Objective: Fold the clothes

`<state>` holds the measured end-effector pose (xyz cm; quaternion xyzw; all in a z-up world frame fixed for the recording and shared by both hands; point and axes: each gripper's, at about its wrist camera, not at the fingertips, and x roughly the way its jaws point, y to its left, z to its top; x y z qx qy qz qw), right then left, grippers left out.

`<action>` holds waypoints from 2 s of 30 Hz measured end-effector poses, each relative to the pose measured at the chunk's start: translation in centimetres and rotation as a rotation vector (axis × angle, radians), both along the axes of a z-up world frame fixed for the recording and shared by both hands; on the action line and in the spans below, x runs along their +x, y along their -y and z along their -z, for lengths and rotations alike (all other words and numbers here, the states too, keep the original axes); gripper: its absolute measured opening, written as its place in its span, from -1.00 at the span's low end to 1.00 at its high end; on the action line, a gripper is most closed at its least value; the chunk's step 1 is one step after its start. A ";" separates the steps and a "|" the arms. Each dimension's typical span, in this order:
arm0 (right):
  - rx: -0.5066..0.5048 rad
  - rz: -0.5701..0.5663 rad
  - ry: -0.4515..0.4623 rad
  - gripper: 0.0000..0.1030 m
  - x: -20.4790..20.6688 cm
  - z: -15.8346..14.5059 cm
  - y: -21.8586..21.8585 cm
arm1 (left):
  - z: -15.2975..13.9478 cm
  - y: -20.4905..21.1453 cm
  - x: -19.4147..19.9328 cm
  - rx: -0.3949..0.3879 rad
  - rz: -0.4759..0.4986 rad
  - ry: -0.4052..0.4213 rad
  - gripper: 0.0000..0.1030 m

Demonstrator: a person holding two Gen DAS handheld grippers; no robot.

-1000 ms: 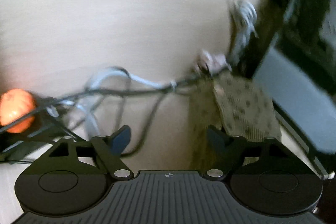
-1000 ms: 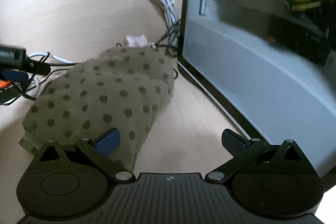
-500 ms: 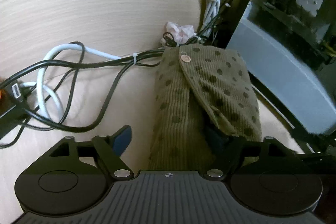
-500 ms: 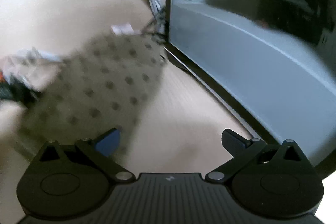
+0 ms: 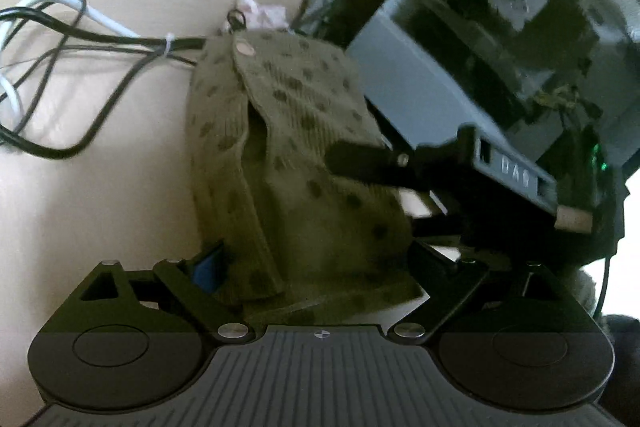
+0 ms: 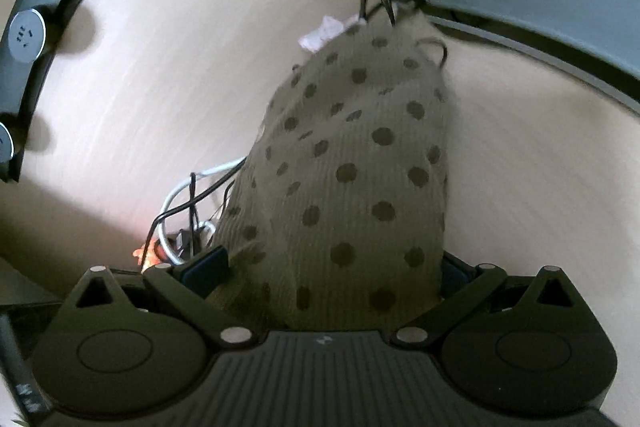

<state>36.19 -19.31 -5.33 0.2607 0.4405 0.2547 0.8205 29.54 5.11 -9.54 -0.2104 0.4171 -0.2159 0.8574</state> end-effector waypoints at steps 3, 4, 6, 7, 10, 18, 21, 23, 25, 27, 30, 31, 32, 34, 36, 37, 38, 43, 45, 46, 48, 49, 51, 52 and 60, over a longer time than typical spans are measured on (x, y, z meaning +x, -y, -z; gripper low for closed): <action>-0.058 0.050 0.051 1.00 -2.1 -1.0 1.0 | -0.5 0.5 -1.8 0.094 -0.013 0.008 0.86; -0.100 0.065 0.082 1.00 -3.3 -1.5 1.4 | -0.9 0.8 -3.2 0.158 -0.040 0.032 0.88; -0.218 0.096 0.130 1.00 -6.6 -1.8 1.7 | -1.2 0.7 -6.4 0.242 -0.121 0.067 0.91; -0.287 0.109 0.151 1.00 -8.4 -1.8 1.7 | -1.3 0.7 -8.1 0.284 -0.162 0.084 0.93; -0.447 0.095 0.167 1.00 -14.5 -1.1 1.3 | -1.4 1.8 -13.5 0.326 -0.291 0.086 0.97; -0.566 0.270 0.341 1.00 -28.4 0.3 1.2 | -1.0 5.7 -24.9 0.402 -0.317 0.140 0.99; -0.570 0.262 0.417 1.00 -30.5 0.1 0.9 | -0.9 6.0 -27.2 0.448 -0.315 0.200 0.99; -0.575 0.249 0.442 1.00 -30.9 0.2 0.3 | -0.5 5.8 -28.1 0.477 -0.347 0.226 0.99; -0.596 0.249 0.453 1.00 -31.0 0.3 -0.2 | -0.5 5.3 -28.2 0.456 -0.366 0.236 0.99; -0.591 0.240 0.444 1.00 -30.9 0.5 -0.4 | -0.5 5.3 -28.1 0.459 -0.366 0.249 0.99; -0.578 0.240 0.407 1.00 -30.8 0.8 -0.3 | -0.2 5.6 -27.9 0.502 -0.335 0.245 0.99; -0.574 0.243 0.393 1.00 -30.7 0.9 -0.3 | -0.2 5.5 -27.8 0.494 -0.328 0.241 0.99; -0.570 0.244 0.388 1.00 -30.8 1.0 -0.3 | -0.1 5.4 -27.9 0.487 -0.328 0.243 0.99; -0.562 0.249 0.384 1.00 -31.1 1.0 -0.2 | -0.2 5.3 -28.1 0.473 -0.331 0.255 0.99; -0.555 0.257 0.370 1.00 -31.1 1.2 0.0 | -0.1 5.3 -28.2 0.466 -0.329 0.261 0.99; -0.550 0.261 0.360 1.00 -31.0 1.3 0.1 | -0.1 5.3 -28.2 0.465 -0.327 0.262 0.99; -0.543 0.268 0.354 1.00 -31.0 1.4 0.3 | 0.0 5.3 -28.1 0.466 -0.326 0.257 0.99; -0.529 0.275 0.346 1.00 -31.4 1.5 0.3 | 0.1 5.4 -27.9 0.474 -0.332 0.240 0.99; -0.536 0.266 0.358 1.00 -31.7 1.4 0.1 | 0.1 5.3 -27.9 0.470 -0.334 0.237 0.99; -0.541 0.261 0.363 1.00 -31.8 1.4 -0.1 | 0.2 5.2 -27.9 0.467 -0.335 0.236 0.99; -0.549 0.252 0.371 1.00 -32.0 1.4 -0.3 | 0.2 5.1 -27.8 0.461 -0.338 0.232 0.99; -0.552 0.248 0.376 1.00 -32.1 1.4 -0.4 | 0.2 5.0 -27.8 0.459 -0.340 0.229 0.99; -0.561 0.238 0.383 1.00 -32.3 1.4 -0.6 | 0.2 5.0 -27.8 0.457 -0.342 0.226 0.99; -0.566 0.234 0.385 1.00 -32.3 1.4 -0.7 | 0.2 4.9 -27.9 0.456 -0.342 0.227 0.99; -0.569 0.223 0.370 1.00 -32.2 1.5 -0.7 | 0.3 4.6 -27.8 0.450 -0.348 0.216 0.99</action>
